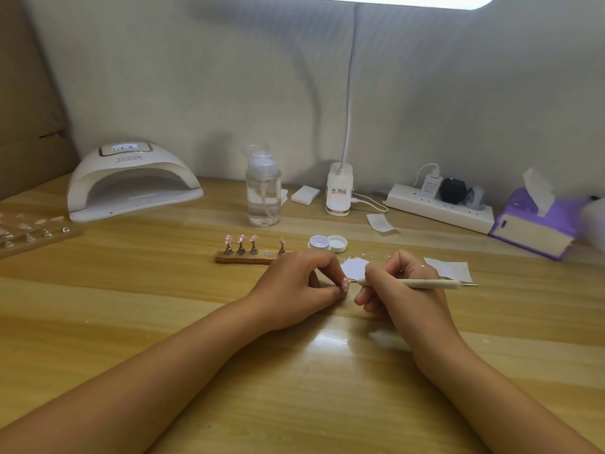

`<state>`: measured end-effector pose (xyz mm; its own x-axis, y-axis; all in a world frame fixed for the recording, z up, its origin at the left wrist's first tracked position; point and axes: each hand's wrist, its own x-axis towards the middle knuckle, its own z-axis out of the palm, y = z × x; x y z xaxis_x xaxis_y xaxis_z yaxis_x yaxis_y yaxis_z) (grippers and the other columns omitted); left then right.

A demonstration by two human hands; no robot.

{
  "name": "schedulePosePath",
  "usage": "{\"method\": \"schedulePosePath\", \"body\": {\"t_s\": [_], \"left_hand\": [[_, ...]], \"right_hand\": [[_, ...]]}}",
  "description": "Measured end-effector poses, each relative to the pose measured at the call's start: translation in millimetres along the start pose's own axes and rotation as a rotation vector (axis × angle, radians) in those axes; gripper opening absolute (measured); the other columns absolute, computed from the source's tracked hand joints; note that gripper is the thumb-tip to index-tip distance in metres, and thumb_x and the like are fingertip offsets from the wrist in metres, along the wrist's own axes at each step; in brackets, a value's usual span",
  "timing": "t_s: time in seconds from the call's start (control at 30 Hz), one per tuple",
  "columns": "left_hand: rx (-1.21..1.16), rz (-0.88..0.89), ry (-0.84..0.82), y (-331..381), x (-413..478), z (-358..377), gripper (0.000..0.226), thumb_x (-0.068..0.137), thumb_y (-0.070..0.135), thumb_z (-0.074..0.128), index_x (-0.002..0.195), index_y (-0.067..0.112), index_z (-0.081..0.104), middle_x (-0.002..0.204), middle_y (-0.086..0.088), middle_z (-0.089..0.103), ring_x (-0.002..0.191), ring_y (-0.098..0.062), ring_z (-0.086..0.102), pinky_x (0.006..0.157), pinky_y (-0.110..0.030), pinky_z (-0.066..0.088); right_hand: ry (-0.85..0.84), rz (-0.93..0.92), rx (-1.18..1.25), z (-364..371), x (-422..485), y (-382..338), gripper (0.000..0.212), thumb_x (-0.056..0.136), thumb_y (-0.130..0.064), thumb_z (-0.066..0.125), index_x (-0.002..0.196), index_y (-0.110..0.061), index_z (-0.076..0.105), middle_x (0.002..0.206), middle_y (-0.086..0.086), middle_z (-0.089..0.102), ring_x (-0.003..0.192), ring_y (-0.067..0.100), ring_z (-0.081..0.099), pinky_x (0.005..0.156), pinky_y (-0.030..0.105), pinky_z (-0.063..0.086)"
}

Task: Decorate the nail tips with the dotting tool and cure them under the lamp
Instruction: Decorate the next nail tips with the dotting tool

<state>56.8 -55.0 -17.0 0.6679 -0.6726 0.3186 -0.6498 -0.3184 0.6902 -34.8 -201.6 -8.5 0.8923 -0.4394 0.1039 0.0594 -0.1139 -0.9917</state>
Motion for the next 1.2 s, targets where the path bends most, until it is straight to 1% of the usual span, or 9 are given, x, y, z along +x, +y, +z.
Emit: {"method": "schedulePosePath", "body": {"t_s": [0.13,0.33,0.47,0.63,0.73,0.83,0.97,1.07,1.2], "left_hand": [[0.010,0.026,0.002,0.4,-0.7,0.6,0.031,0.082,0.017,0.075,0.073,0.043,0.061,0.079,0.033,0.063,0.057,0.002,0.057,0.056,-0.011,0.036],[0.024,0.041,0.014,-1.3,0.0,1.3,0.032,0.081,0.017,0.075,0.072,0.044,0.060,0.085,0.027,0.066,0.059,-0.001,0.058,0.057,-0.013,0.038],[0.027,0.044,0.015,-1.2,0.1,1.2,0.032,0.081,0.018,0.076,0.073,0.044,0.060,0.084,0.029,0.065,0.059,0.000,0.058,0.057,-0.012,0.038],[0.029,0.050,0.016,-1.7,-0.1,1.5,0.030,0.081,0.018,0.076,0.073,0.043,0.061,0.085,0.029,0.065,0.059,-0.001,0.059,0.056,-0.012,0.038],[0.032,0.050,0.016,-2.0,-0.3,1.3,0.029,0.081,0.018,0.075,0.074,0.043,0.062,0.087,0.025,0.066,0.059,0.000,0.059,0.056,-0.013,0.039],[0.027,0.039,0.016,-2.9,0.0,1.7,0.026,0.081,0.017,0.076,0.075,0.040,0.064,0.085,0.026,0.066,0.059,0.000,0.059,0.056,-0.013,0.039],[0.007,0.037,0.011,-3.9,0.4,2.4,0.027,0.081,0.014,0.076,0.076,0.038,0.065,0.085,0.026,0.067,0.057,-0.001,0.059,0.057,-0.011,0.037],[-0.001,0.034,0.013,-4.6,0.8,2.7,0.026,0.081,0.014,0.076,0.076,0.037,0.066,0.085,0.029,0.067,0.056,0.001,0.057,0.056,-0.010,0.037],[-0.012,0.050,0.047,-4.0,-0.1,3.7,0.027,0.083,0.014,0.074,0.077,0.039,0.063,0.074,0.036,0.062,0.052,0.003,0.055,0.053,-0.007,0.035]], "right_hand": [[0.019,0.006,0.053,-0.4,0.3,-1.1,0.019,0.085,-0.007,0.062,0.071,-0.009,0.049,0.059,0.013,0.070,0.048,0.012,0.061,0.047,0.019,0.050],[-0.002,-0.001,0.008,-0.7,0.7,1.7,0.020,0.084,-0.008,0.063,0.070,-0.010,0.048,0.060,0.013,0.071,0.050,0.013,0.063,0.049,0.019,0.050],[-0.014,-0.004,-0.015,-1.0,0.9,2.6,0.019,0.084,-0.010,0.063,0.071,-0.010,0.049,0.062,0.012,0.072,0.053,0.014,0.065,0.051,0.020,0.052],[-0.010,-0.014,-0.001,-0.2,0.2,1.7,0.022,0.087,-0.011,0.064,0.071,-0.010,0.049,0.062,0.012,0.072,0.052,0.013,0.065,0.051,0.019,0.051],[-0.014,-0.015,-0.021,-0.1,0.0,1.9,0.020,0.086,-0.013,0.064,0.073,-0.009,0.050,0.063,0.011,0.072,0.053,0.013,0.065,0.052,0.019,0.052],[-0.009,-0.017,-0.021,0.1,0.2,1.9,0.020,0.086,-0.012,0.064,0.073,-0.009,0.050,0.062,0.011,0.072,0.053,0.013,0.065,0.052,0.019,0.052],[0.055,-0.023,0.070,-1.3,0.7,1.2,0.023,0.089,-0.010,0.063,0.070,-0.010,0.049,0.059,0.012,0.070,0.048,0.012,0.060,0.048,0.019,0.049],[0.127,-0.067,0.127,-3.8,0.3,-0.6,0.027,0.089,-0.009,0.060,0.067,-0.012,0.045,0.054,0.011,0.067,0.044,0.011,0.056,0.045,0.019,0.046],[0.249,-0.128,0.197,-8.5,0.1,-2.9,0.029,0.091,-0.006,0.057,0.066,-0.014,0.043,0.047,0.006,0.061,0.041,0.010,0.050,0.043,0.017,0.043]]}}
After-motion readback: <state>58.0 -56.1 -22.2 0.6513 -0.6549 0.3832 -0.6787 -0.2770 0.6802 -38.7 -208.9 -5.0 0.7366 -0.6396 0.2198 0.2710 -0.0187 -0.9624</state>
